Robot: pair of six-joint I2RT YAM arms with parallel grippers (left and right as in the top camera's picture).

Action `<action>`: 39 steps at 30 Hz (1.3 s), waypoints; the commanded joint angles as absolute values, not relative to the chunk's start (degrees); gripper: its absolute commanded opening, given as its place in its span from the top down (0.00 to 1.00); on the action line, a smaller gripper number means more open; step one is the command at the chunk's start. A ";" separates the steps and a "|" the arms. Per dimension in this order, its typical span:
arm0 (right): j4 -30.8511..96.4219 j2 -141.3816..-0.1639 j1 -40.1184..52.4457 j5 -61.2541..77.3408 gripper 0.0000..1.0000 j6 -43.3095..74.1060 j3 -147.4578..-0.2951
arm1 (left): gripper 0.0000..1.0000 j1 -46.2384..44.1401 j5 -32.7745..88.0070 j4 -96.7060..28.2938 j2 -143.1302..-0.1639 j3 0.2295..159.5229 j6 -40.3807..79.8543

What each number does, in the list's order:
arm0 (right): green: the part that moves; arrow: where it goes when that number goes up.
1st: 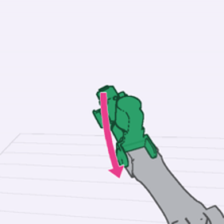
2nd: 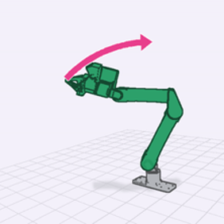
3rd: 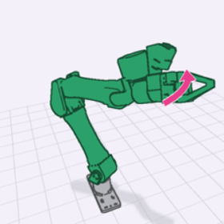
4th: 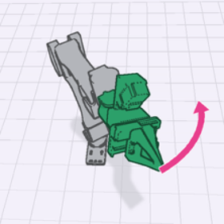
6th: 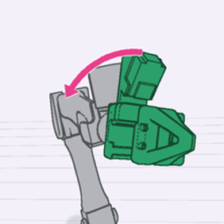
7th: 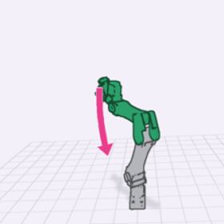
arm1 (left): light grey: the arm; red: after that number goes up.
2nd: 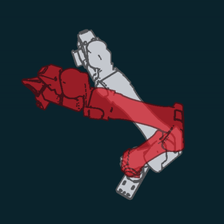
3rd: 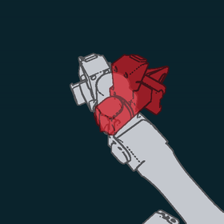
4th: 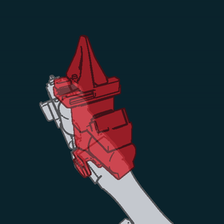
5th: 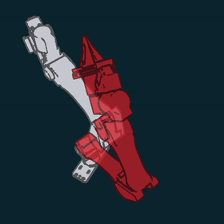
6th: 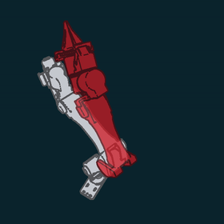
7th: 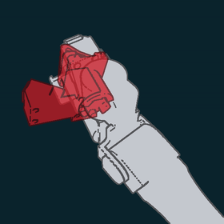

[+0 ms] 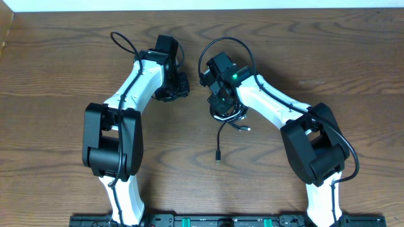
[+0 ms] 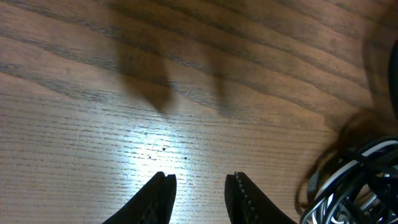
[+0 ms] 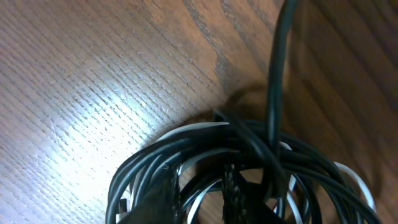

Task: Untangle cables
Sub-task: 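Hold the lifted cable loop with the right gripper above the bundle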

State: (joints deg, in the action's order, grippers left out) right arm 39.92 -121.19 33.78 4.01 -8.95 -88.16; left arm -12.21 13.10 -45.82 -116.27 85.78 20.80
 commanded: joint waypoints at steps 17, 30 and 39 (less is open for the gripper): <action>40.84 -114.43 32.99 4.62 0.77 -9.96 -88.73 | 0.67 -12.19 12.14 -45.93 -117.03 85.27 20.88; 40.84 -118.67 32.95 -0.49 0.78 -9.93 -88.68 | 0.67 -12.19 12.14 -45.93 -117.03 85.27 20.88; 40.03 -120.14 33.43 -0.49 0.79 -9.91 -88.68 | 0.67 -12.19 12.14 -45.93 -117.03 85.27 20.88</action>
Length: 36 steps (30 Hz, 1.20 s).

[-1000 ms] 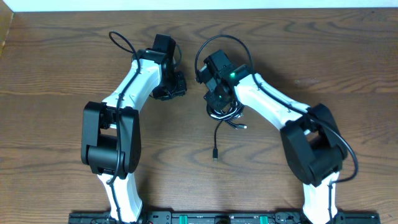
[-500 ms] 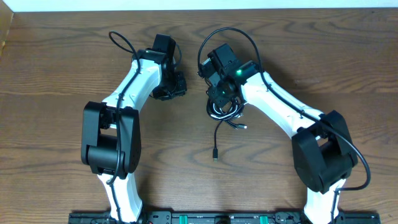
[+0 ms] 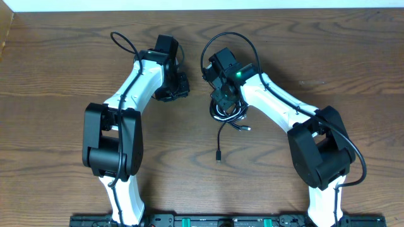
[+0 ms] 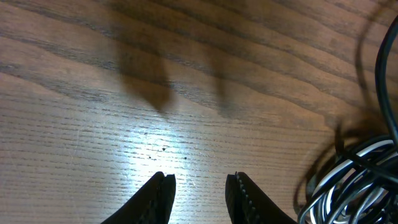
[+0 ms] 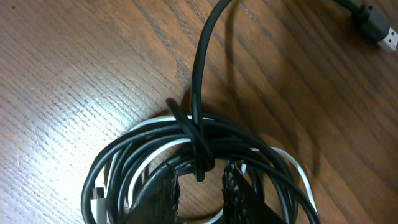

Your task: Untangle cables

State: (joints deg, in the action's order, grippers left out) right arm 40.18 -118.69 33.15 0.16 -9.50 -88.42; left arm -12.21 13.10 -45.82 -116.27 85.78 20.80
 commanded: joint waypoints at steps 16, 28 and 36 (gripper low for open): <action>39.20 -122.26 32.93 5.23 0.99 -9.91 -88.73 | 0.66 -12.19 12.40 -46.24 -117.03 85.27 19.68; 39.66 -122.23 24.67 34.96 0.99 -11.86 -88.82 | 0.61 -12.19 46.46 -50.54 -117.03 85.27 -14.39; 42.02 -122.26 23.92 35.38 0.99 -11.88 -88.79 | 0.60 -12.56 47.16 -50.92 -117.03 85.27 -16.10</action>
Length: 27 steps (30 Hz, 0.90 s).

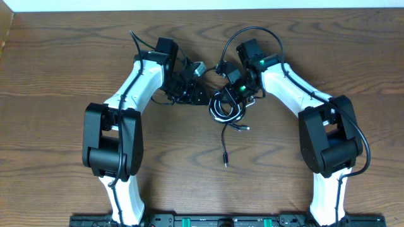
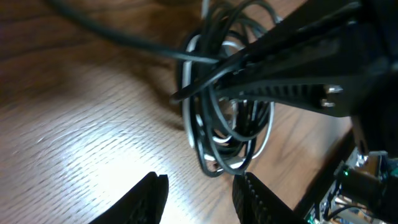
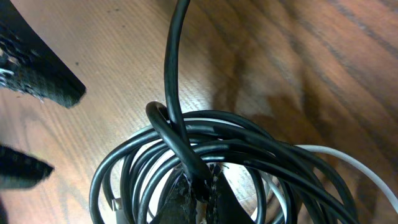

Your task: Untangle cables

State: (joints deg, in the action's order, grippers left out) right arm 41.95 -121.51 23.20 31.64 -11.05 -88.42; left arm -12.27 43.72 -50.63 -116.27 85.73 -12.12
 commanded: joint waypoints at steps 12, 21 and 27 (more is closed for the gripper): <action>43.77 -122.26 22.44 49.32 0.99 -18.68 -88.79 | 0.60 -15.20 46.94 -49.87 -117.03 85.27 -19.90; 49.41 -122.26 22.20 50.11 0.99 -25.56 -88.79 | 0.60 -15.18 43.42 -49.84 -117.03 85.27 -19.88; 49.98 -122.26 21.39 50.06 0.99 -25.85 -88.79 | 0.60 -15.18 41.52 -49.36 -117.03 85.27 -19.90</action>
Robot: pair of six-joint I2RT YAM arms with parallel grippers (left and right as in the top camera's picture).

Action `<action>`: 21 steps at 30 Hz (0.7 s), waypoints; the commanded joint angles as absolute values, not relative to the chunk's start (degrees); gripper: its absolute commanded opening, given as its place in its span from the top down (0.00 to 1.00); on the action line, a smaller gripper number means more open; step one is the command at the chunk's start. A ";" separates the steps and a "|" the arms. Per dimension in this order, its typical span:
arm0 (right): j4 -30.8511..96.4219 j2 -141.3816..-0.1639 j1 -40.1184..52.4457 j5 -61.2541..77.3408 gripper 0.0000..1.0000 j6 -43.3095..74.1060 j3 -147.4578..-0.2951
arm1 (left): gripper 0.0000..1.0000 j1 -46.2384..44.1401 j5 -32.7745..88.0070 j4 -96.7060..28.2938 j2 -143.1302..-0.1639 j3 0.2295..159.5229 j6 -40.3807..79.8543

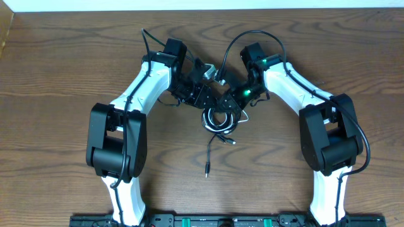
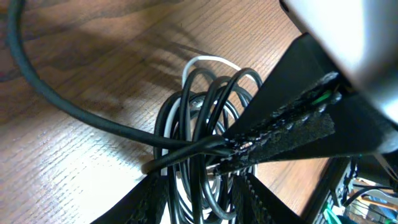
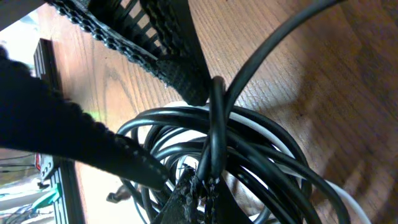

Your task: Untangle cables

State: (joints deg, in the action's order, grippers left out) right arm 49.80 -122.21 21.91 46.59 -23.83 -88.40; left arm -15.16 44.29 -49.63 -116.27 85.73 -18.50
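A coiled bundle of black and white cables (image 1: 218,120) lies mid-table, a loose plug end (image 1: 207,169) trailing toward the front. My right gripper (image 1: 232,101) is shut on a black strand wrapped across the coil (image 3: 214,112), pinching it at the fingertips (image 3: 202,190). My left gripper (image 1: 205,96) is open, its fingers (image 2: 155,199) straddling several strands of the coil (image 2: 199,124). A white strand (image 2: 208,61) shows at the coil's far side. The right fingers (image 2: 292,134) cross the left wrist view.
The wooden table (image 1: 63,126) runs to a white wall at the far edge. Both arms lean in and nearly meet over the bundle. The left fingers (image 3: 155,37) crowd the right wrist view. The arms' own black leads arc above the wrists (image 1: 243,36).
My left gripper has closed in from beside the bundle; its open fingers now straddle the coil's strands. The bundle and its plug end sit a little further left. The right gripper stays shut.
At first my left gripper stood open over bare wood left of the bundle, and my right gripper's open fingers sat in the coil. Then the right gripper was shut on the black wrap strand with the left nearby. Now the left straddles the coil.
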 commanded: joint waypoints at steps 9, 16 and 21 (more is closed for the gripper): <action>50.22 -122.26 20.93 49.84 0.99 -25.80 -88.79 | 0.92 -15.20 39.40 -49.17 -117.03 85.27 -18.37; 50.11 -122.26 20.64 49.82 0.99 -25.80 -88.79 | 0.92 -15.18 39.31 -49.19 -117.03 85.19 -16.14; 49.91 -122.26 20.64 49.63 0.63 -25.80 -88.79 | 0.93 -15.20 39.33 -48.90 -117.05 84.75 -15.53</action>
